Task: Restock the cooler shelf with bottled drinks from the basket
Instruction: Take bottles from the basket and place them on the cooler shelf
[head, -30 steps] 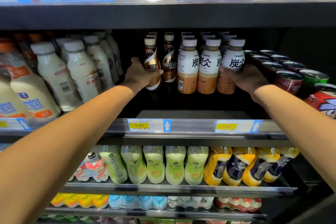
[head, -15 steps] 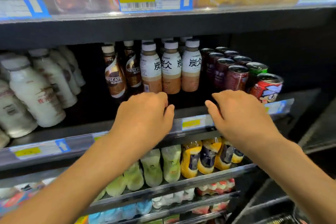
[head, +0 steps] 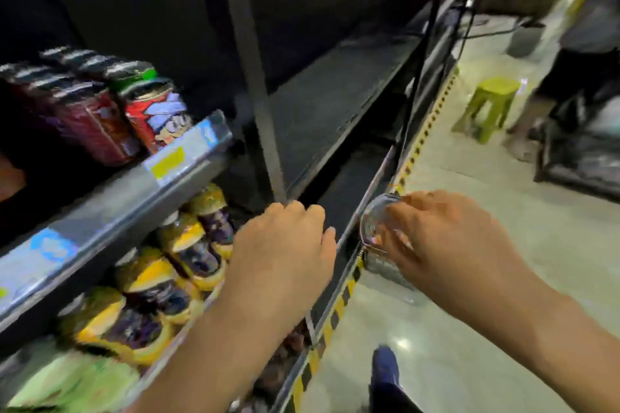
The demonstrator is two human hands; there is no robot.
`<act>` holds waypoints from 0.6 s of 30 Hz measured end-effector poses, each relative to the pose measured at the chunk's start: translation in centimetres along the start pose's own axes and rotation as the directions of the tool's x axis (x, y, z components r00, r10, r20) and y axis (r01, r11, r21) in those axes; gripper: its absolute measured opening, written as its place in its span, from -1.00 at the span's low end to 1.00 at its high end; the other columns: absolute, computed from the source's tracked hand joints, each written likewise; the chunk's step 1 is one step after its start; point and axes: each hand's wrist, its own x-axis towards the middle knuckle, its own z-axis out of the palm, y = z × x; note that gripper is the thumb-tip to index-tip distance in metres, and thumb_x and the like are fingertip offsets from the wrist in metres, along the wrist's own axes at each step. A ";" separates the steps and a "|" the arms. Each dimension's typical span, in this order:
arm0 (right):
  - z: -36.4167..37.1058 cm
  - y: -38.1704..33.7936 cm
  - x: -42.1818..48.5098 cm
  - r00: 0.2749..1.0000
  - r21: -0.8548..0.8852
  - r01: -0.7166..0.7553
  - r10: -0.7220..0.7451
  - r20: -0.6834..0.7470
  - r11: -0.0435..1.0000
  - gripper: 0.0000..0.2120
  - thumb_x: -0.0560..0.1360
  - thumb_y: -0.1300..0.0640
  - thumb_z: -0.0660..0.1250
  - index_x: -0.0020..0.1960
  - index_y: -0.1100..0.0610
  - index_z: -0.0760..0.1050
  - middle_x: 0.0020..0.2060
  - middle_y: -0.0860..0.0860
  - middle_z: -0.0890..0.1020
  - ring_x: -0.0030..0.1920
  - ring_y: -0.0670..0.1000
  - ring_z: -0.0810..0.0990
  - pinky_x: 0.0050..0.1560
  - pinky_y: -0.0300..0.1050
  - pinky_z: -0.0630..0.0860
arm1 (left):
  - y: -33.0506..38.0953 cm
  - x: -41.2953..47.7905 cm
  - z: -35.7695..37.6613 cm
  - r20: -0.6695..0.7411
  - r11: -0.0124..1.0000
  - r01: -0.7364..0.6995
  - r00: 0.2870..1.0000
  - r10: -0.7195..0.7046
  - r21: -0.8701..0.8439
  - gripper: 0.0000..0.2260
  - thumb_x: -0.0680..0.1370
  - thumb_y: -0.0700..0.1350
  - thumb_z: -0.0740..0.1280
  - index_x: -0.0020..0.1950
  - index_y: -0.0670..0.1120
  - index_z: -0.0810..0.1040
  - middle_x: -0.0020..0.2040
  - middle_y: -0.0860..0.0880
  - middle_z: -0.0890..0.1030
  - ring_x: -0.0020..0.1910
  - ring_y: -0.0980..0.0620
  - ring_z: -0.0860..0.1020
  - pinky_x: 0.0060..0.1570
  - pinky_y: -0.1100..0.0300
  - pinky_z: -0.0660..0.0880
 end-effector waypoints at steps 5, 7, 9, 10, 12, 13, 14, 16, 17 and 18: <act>6.1 7.7 0.0 0.957 -0.030 -0.240 0.242 0.162 0.970 -0.68 0.49 -0.06 0.16 -0.22 0.09 0.59 -0.34 0.08 0.61 -0.32 0.21 0.60 -0.32 0.01 0.51 | 7.7 7.5 8.4 0.201 0.977 -0.209 0.956 0.214 -0.045 -0.88 0.54 0.01 0.32 -0.10 -0.03 0.53 -0.17 -0.03 0.55 -0.13 -0.10 0.57 -0.28 0.06 0.47; 8.9 11.1 1.1 0.924 -0.021 -0.318 0.315 0.218 0.948 -0.79 0.43 -0.04 0.31 -0.18 0.10 0.59 -0.30 0.08 0.62 -0.29 0.21 0.62 -0.32 0.01 0.52 | 10.7 10.8 11.8 0.229 0.965 -0.253 0.938 0.261 -0.064 -0.87 0.59 -0.02 0.25 -0.01 -0.05 0.53 -0.08 -0.06 0.56 -0.01 -0.12 0.56 -0.18 0.04 0.46; 11.3 15.0 2.8 0.891 -0.014 -0.349 0.336 0.304 0.937 -0.78 0.45 -0.04 0.32 -0.09 0.10 0.59 -0.20 0.08 0.65 -0.21 0.20 0.63 -0.26 0.02 0.54 | 13.3 14.7 15.3 0.319 0.961 -0.272 0.907 0.275 -0.055 -0.83 0.63 -0.04 0.17 0.11 -0.05 0.50 0.05 -0.07 0.56 0.09 -0.12 0.52 -0.08 0.05 0.43; 12.6 17.0 3.9 0.862 -0.029 -0.365 0.350 0.367 0.930 -0.73 0.51 -0.07 0.24 0.05 0.06 0.58 -0.07 0.06 0.65 -0.06 0.17 0.62 -0.12 0.02 0.53 | 14.5 16.8 17.0 0.351 0.957 -0.286 0.892 0.285 -0.051 -0.81 0.64 -0.04 0.14 0.16 -0.04 0.48 0.11 -0.07 0.55 0.14 -0.11 0.50 -0.04 0.05 0.41; 15.7 21.6 6.2 0.821 -0.050 -0.368 0.349 0.452 0.929 -0.63 0.59 -0.13 0.09 0.29 -0.02 0.48 0.16 0.00 0.59 0.19 0.10 0.52 0.09 -0.03 0.43 | 17.4 21.6 20.3 0.417 0.950 -0.296 0.855 0.308 -0.097 -0.79 0.65 -0.04 0.12 0.21 -0.05 0.46 0.16 -0.07 0.53 0.17 -0.10 0.48 -0.01 0.06 0.41; 17.2 23.6 7.3 0.799 -0.053 -0.375 0.352 0.487 0.925 -0.61 0.60 -0.14 0.07 0.32 -0.03 0.45 0.21 -0.01 0.57 0.24 0.07 0.50 0.14 -0.05 0.40 | 18.5 23.7 22.0 0.460 0.953 -0.285 0.836 0.298 -0.100 -0.79 0.65 -0.04 0.13 0.21 -0.04 0.46 0.17 -0.07 0.54 0.18 -0.10 0.48 0.00 0.06 0.41; 18.7 25.8 8.4 0.777 -0.048 -0.394 0.361 0.515 0.918 -0.61 0.59 -0.14 0.09 0.32 -0.02 0.46 0.24 0.00 0.56 0.25 0.07 0.50 0.15 -0.05 0.41 | 19.5 25.9 23.8 0.496 0.963 -0.247 0.826 0.266 -0.104 -0.79 0.64 -0.03 0.15 0.20 -0.04 0.48 0.15 -0.07 0.54 0.18 -0.10 0.50 -0.01 0.07 0.42; 21.6 29.8 10.7 0.729 -0.047 -0.443 0.390 0.562 0.895 -0.61 0.56 -0.14 0.18 0.28 0.02 0.51 0.27 0.07 0.57 0.22 0.10 0.56 0.15 -0.02 0.46 | 21.6 30.4 26.6 0.522 0.971 -0.169 0.821 0.233 -0.168 -0.88 0.55 -0.07 0.30 0.04 -0.05 0.57 -0.01 -0.08 0.60 0.02 -0.13 0.59 -0.14 0.06 0.48; 23.0 31.7 11.8 0.702 -0.050 -0.458 0.396 0.592 0.888 -0.61 0.54 -0.12 0.21 0.27 0.03 0.52 0.27 0.09 0.58 0.21 0.11 0.58 0.14 -0.01 0.48 | 22.2 32.3 28.2 0.533 0.969 -0.151 0.813 0.236 -0.198 -0.93 0.47 -0.10 0.37 -0.08 -0.07 0.59 -0.13 -0.09 0.60 -0.11 -0.16 0.62 -0.24 0.06 0.49; 24.5 33.3 12.9 0.680 -0.050 -0.459 0.387 0.622 0.887 -0.61 0.54 -0.11 0.21 0.28 0.03 0.52 0.26 0.09 0.58 0.20 0.12 0.58 0.14 -0.01 0.48 | 22.9 33.9 29.9 0.572 0.965 -0.128 0.785 0.239 -0.229 -0.94 0.47 -0.12 0.36 -0.10 -0.08 0.59 -0.15 -0.09 0.60 -0.13 -0.17 0.62 -0.24 0.05 0.49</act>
